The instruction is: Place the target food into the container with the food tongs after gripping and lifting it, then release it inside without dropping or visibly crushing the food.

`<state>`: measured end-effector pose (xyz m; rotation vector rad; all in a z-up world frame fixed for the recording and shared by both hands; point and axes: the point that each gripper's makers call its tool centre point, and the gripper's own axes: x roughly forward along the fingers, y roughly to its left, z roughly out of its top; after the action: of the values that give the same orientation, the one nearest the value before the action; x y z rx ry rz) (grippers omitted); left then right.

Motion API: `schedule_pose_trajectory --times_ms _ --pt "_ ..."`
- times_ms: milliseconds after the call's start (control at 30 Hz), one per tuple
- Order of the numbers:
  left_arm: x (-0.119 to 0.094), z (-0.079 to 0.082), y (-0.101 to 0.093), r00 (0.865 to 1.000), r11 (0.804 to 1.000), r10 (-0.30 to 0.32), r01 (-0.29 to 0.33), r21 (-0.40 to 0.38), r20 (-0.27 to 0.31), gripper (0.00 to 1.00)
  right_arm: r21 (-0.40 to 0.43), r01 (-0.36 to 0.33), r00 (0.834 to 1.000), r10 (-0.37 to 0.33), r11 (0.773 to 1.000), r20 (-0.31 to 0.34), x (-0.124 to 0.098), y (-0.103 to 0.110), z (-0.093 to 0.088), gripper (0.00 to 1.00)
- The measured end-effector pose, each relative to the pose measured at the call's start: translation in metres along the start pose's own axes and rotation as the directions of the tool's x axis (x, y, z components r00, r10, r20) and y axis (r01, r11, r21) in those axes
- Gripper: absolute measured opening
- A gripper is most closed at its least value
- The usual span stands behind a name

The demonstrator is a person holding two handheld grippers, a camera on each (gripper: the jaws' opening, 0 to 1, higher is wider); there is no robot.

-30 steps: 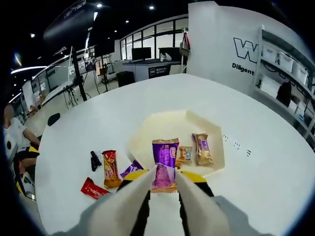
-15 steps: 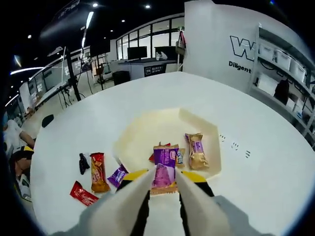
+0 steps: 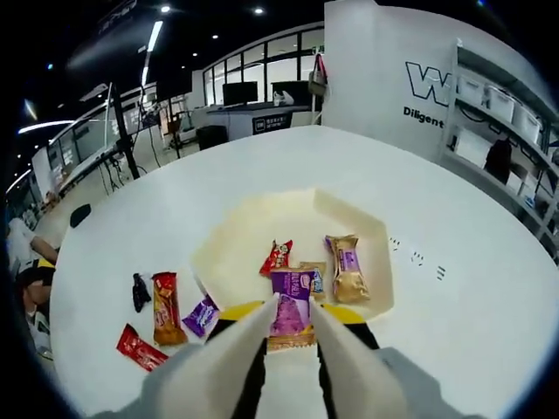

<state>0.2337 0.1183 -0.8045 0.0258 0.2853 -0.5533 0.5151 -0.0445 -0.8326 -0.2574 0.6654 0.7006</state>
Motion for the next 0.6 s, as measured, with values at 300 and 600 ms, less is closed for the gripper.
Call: schedule_pose_trajectory --times_ms 300,600 --pt "-0.003 -0.002 0.003 1.0 1.0 0.008 -0.008 -0.005 0.001 0.93 0.0 0.035 0.999 -0.035 0.999 0.002 0.008 -0.005 0.002 0.16" --pt "-0.004 -0.003 0.006 1.0 1.0 0.015 -0.015 -0.012 0.0 0.93 0.01 0.031 1.0 -0.031 0.999 0.003 0.012 -0.006 0.0 0.16"
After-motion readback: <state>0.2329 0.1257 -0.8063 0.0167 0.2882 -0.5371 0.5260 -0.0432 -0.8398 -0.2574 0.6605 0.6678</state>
